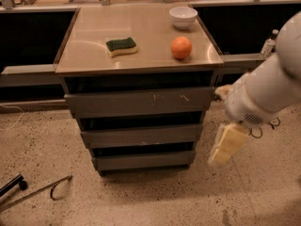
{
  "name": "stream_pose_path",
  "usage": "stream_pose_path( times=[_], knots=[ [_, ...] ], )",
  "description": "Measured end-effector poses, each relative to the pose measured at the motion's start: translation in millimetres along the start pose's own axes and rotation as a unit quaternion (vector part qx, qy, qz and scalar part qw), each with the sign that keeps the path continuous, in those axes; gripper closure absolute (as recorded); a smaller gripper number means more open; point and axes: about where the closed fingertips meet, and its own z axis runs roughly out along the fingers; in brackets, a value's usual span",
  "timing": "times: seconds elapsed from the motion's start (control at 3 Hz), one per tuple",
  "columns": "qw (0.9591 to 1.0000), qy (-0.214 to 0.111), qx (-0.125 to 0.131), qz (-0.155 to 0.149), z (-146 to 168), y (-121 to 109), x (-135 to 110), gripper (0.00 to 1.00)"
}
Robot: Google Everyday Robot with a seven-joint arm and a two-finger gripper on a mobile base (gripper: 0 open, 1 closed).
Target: Open bottom drawer
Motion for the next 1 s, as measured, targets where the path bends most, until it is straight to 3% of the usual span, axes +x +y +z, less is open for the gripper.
stream_pose_path(
  times=[0.33, 0.67, 1.0],
  knots=[
    [0.9979, -0.025, -0.055, 0.024, 102.0, 32.8, 22.8, 0.00],
    [0.9956, -0.056, -0.052, 0.055, 179.7, 34.9, 34.6, 0.00],
    [0.9955, -0.056, -0.053, 0.055, 179.9, 35.6, 34.8, 0.00]
  ],
)
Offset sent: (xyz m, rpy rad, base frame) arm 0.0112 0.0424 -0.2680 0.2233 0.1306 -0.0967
